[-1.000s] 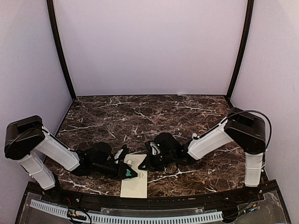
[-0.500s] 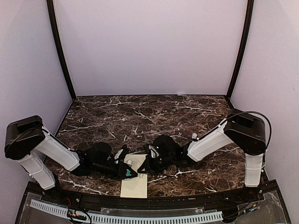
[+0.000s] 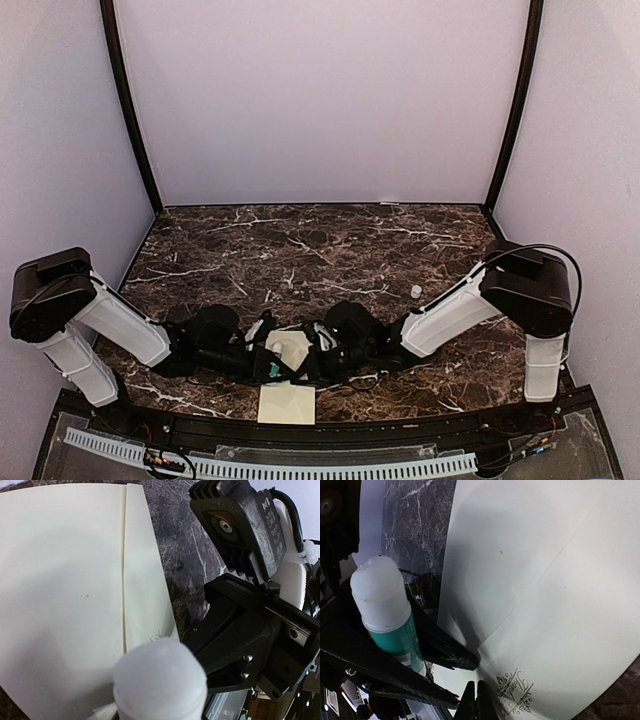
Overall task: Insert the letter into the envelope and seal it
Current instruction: Seal the envelope flap on the envelope.
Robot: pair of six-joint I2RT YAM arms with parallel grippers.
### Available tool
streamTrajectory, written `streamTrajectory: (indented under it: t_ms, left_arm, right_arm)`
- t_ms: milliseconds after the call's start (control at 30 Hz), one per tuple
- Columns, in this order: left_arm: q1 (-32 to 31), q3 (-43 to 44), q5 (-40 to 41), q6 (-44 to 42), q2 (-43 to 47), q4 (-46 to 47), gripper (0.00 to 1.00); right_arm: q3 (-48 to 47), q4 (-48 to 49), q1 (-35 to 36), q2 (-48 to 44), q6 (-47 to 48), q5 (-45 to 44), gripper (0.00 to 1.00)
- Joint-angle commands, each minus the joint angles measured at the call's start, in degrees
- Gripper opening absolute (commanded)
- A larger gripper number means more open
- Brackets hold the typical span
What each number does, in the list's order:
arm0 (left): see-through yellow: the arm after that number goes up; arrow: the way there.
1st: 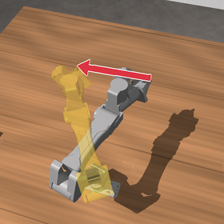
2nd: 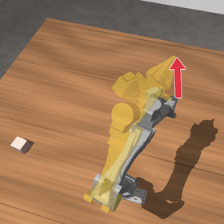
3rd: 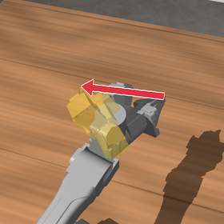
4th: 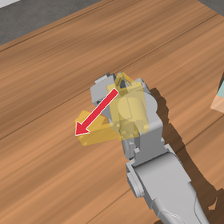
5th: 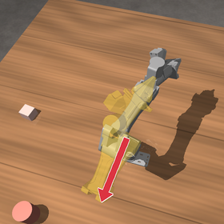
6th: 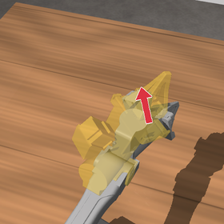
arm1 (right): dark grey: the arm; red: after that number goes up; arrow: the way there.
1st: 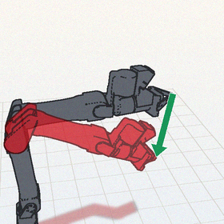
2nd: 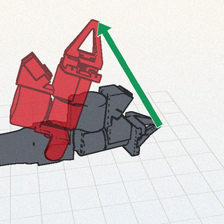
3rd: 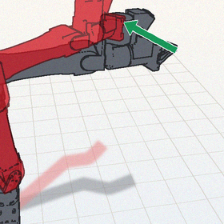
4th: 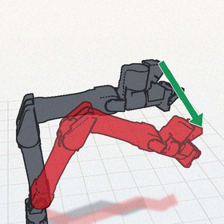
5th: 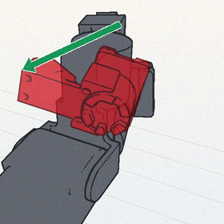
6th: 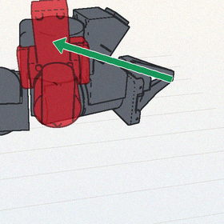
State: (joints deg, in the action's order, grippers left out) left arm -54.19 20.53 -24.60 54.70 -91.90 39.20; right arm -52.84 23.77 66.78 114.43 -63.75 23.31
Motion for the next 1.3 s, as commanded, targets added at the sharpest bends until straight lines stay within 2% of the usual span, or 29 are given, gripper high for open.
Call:
streamTrajectory:
  t_ms: [0, 400, 533, 800, 1267]
  left_arm:
    - [-0.2, -1.8, 1.1, -0.4, 0.6, -5.5, 0.00]
    - [-0.2, -1.8, 1.4, -0.5, 1.1, -6.0, 0.00]
    - [-0.3, -2.0, 1.4, -0.5, 1.1, -5.9, 0.00]
    - [-0.2, -2.0, 1.1, -0.6, 1.1, -6.0, 0.00]
    - [-0.2, -1.6, 0.4, -0.6, 0.0, -5.0, 0.00]
  right_arm:
    - [2.6, -1.8, 1.4, -1.8, -0.9, -1.3, 0.00]
    - [3.2, -1.9, 3.0, -2.4, -1.4, -1.4, 0.00]
    - [3.3, -4.0, 2.9, -2.9, -2.3, -3.9, 0.00]
    - [2.8, -3.9, 0.3, -3.9, -3.0, -7.1, 0.00]
    - [-2.5, -5.9, -4.5, 0.1, 0.6, -5.2, 0.00]
